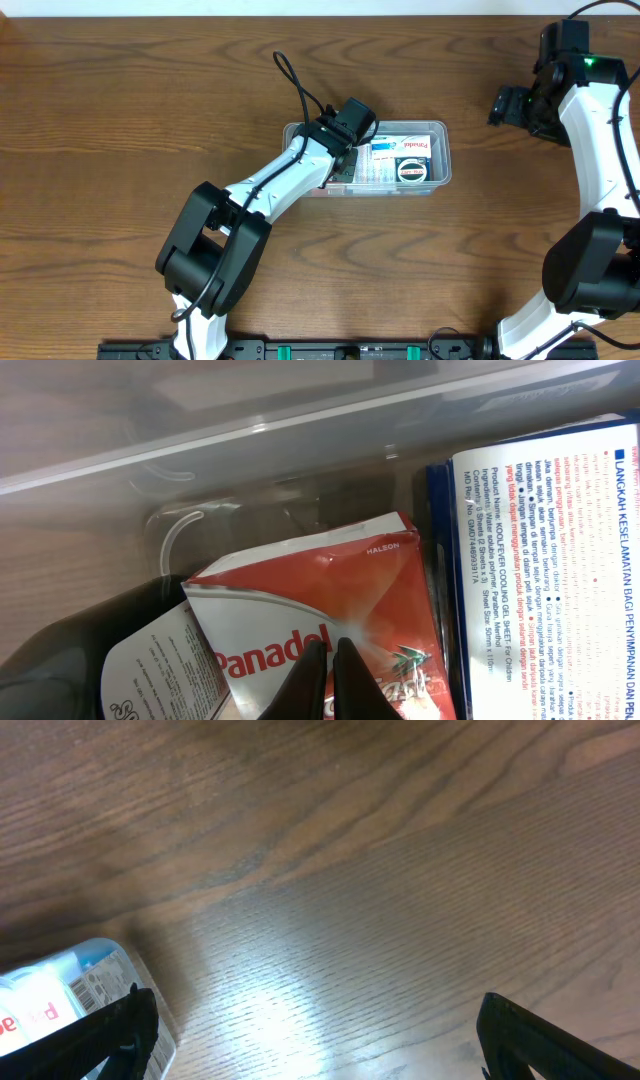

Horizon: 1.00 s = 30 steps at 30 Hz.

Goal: Pack container
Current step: 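Lower the red box into the container beside the bottle, then open the left gripper and raise it back to the left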

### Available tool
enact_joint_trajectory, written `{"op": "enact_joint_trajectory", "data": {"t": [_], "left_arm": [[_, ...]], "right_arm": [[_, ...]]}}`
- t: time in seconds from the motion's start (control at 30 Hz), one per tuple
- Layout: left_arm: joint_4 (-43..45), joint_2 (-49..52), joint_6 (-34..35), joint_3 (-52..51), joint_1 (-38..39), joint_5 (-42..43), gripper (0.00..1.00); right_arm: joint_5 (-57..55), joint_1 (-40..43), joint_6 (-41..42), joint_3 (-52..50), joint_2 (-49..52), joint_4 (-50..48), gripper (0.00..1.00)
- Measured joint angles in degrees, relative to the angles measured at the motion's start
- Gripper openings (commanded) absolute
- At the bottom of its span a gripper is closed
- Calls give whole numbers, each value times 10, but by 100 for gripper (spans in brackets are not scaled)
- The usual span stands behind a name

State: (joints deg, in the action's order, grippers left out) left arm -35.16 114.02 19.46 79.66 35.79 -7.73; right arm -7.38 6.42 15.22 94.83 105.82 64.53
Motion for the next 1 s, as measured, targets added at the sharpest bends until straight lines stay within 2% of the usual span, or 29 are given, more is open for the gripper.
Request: {"op": "enact_joint_trajectory", "data": {"t": [0.53, 0.73, 1.0], "left_arm": [[-1, 0, -8, 0, 0, 0, 6], [-40, -6, -18, 16, -8, 0, 6], [-50, -86, -19, 28, -28, 0, 6]], "right_arm": [[0, 0, 0, 0, 0, 0, 99], [0, 0, 0, 0, 0, 0, 99], [0, 0, 0, 0, 0, 0, 99]]}}
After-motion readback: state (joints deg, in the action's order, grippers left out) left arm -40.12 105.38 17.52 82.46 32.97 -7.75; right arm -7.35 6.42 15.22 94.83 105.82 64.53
